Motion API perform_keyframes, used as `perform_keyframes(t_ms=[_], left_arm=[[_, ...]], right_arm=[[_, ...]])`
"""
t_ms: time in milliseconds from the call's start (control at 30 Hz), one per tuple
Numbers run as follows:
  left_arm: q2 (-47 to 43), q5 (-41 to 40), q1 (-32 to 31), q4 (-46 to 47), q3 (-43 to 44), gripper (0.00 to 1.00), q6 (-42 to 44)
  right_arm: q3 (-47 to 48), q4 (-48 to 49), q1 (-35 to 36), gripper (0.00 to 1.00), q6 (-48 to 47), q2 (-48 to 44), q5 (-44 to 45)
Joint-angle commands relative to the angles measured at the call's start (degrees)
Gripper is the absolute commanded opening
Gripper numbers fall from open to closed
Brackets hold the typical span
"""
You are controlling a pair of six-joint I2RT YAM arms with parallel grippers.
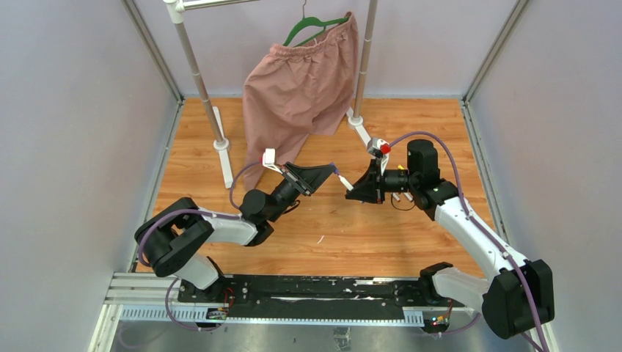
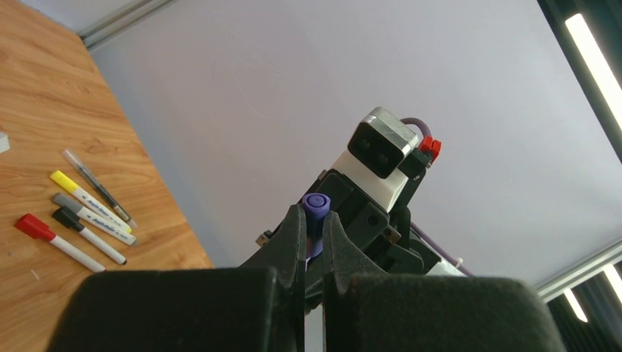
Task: Insert the pens into the pen caps
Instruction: Insert the pen cap onto the pen.
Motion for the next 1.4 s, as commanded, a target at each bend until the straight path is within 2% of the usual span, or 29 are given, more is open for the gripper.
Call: perform_keyframes(t_ms=[0, 533, 733, 1100, 1233, 1367], left_arm=[[0.7, 0.1, -0.4, 2.3, 1.1, 0.00, 1.6], [2.2, 1.1, -1.5, 2.2, 1.7, 0.00, 3.2], [2.4, -0.9, -3.1, 1.6, 1.2, 0.00, 6.4], [0.6, -6.2, -8.3, -7.5, 2.5, 0.00, 18.0], [0.0, -6.5, -10.3, -9.5, 2.5, 0.00, 21.2], [1.3, -4.9, -11.5, -7.6, 2.1, 0.00, 21.9]], right_arm=[[-0.4, 0.9, 0.8, 0.00, 0.7, -0.3, 0.6], [-0.4, 1.2, 0.8, 0.00, 1.7, -0.2, 2.4], [-0.6, 1.6, 0.8, 0.00, 2.8, -0.1, 3.8], [-1.0, 3.6, 0.8, 0.00, 4.2, -0.2, 4.3], [-1.0, 3.5, 0.8, 0.00, 4.1, -0.3, 4.6], [-1.0, 3.6, 0.8, 0.00, 4.1, -0.3, 4.5]])
